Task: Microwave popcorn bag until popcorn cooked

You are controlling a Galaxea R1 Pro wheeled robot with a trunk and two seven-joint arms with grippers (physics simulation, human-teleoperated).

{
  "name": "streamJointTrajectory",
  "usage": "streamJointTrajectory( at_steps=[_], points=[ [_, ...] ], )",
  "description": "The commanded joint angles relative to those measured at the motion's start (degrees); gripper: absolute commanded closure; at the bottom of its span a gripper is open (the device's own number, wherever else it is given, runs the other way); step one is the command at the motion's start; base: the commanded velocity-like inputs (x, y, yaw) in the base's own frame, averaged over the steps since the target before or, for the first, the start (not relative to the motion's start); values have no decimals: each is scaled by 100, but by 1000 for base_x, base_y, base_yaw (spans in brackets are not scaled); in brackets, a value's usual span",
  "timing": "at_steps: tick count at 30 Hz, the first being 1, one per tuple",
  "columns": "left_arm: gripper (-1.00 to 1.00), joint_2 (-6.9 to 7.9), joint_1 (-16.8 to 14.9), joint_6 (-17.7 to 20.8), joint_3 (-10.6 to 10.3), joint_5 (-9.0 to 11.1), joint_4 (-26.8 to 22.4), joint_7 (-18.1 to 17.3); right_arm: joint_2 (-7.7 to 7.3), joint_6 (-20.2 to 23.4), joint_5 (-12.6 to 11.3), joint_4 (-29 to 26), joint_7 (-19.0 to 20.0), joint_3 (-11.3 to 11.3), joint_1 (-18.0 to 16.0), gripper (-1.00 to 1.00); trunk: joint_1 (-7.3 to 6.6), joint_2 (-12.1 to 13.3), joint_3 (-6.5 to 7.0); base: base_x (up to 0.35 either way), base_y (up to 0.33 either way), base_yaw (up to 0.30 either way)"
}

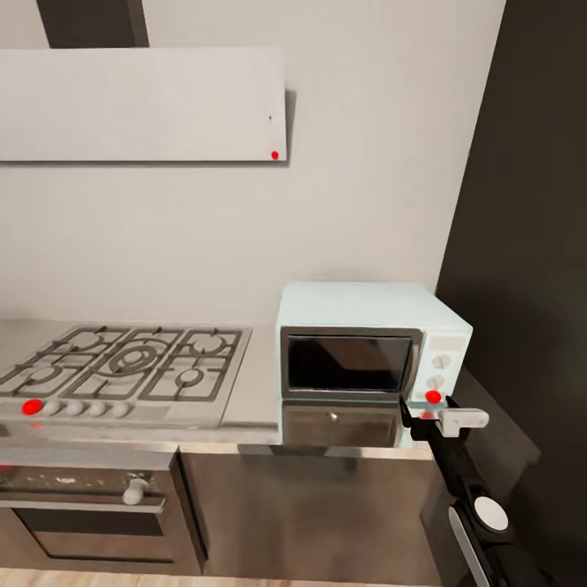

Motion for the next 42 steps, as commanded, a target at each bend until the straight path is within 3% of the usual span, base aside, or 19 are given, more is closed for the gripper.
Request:
streamJointTrajectory(
  at_steps=[1,24,37,38,42],
  points=[
    [-100,-2,3,5,34,4,-12,1,-2,-15,-2,4,-15,5,-3,-100,3,-3,-5,302,-2,0],
    [-100,-2,3,4,34,4,-12,1,-2,-22,-2,96,-20,-4,-3,-100,3,-3,-5,130,-27,0],
    [-100,-2,3,3,34,4,-12,2,-2,-24,-2,96,-20,-4,-3,-100,3,-3,-5,12,-11,0],
    [-100,-2,3,3,34,4,-12,3,-2,-26,-2,96,-20,-4,-3,100,3,-3,-5,0,0,0],
    [-100,-2,3,1,34,4,-12,6,-2,-39,-2,96,-20,-4,-3,100,3,-3,-5,0,0,0]
  ],
)
